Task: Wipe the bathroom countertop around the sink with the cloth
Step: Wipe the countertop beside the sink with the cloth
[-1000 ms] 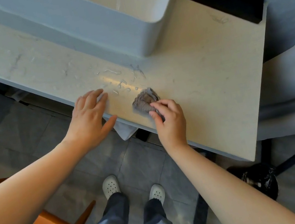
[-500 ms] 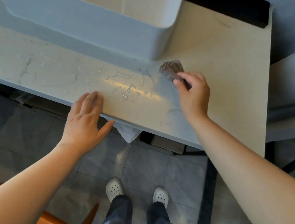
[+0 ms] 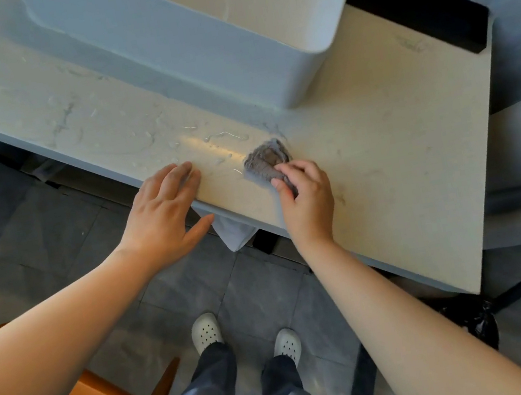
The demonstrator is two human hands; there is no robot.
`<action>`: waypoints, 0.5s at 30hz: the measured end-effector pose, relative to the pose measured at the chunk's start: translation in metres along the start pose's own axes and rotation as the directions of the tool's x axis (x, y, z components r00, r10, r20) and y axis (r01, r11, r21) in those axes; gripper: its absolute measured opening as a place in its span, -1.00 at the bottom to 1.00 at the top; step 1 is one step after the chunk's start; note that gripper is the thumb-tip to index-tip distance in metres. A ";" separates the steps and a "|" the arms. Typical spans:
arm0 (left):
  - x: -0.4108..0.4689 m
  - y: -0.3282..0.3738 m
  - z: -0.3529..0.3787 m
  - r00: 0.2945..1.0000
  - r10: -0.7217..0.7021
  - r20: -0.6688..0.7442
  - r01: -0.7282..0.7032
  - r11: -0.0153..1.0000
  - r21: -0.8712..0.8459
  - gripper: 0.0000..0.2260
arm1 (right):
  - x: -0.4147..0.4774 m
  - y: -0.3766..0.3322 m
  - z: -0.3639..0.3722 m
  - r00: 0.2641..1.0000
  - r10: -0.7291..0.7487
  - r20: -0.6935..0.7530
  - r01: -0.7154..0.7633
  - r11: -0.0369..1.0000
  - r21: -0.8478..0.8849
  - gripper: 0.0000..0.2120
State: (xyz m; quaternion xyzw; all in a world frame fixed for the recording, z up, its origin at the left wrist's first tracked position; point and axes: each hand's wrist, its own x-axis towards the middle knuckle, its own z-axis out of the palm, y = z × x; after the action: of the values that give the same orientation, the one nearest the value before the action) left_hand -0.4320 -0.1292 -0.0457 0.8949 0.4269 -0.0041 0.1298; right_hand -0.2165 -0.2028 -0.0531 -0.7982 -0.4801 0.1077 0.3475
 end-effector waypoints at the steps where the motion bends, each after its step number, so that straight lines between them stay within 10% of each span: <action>1: 0.000 -0.002 -0.001 1.000 0.009 0.005 -0.009 1.000 -0.004 -0.32 | -0.010 -0.003 -0.001 1.000 -0.017 0.021 0.017 1.000 -0.001 -0.78; 8: 0.000 -0.016 -0.006 0.994 0.097 0.054 -0.098 0.995 0.030 -0.19 | -0.034 -0.026 -0.019 0.966 0.069 0.248 -0.108 0.983 0.149 -0.78; 15: -0.001 -0.012 -0.005 0.996 0.073 0.046 -0.075 0.997 0.028 -0.19 | 0.038 -0.030 -0.042 0.998 0.042 0.037 -0.046 0.991 0.127 -0.77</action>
State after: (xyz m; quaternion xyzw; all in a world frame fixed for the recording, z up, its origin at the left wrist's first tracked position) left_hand -0.4416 -0.1215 -0.0433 0.9116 0.3903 -0.0260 0.1260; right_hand -0.1960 -0.1808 0.0036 -0.7827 -0.4603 0.1596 0.3874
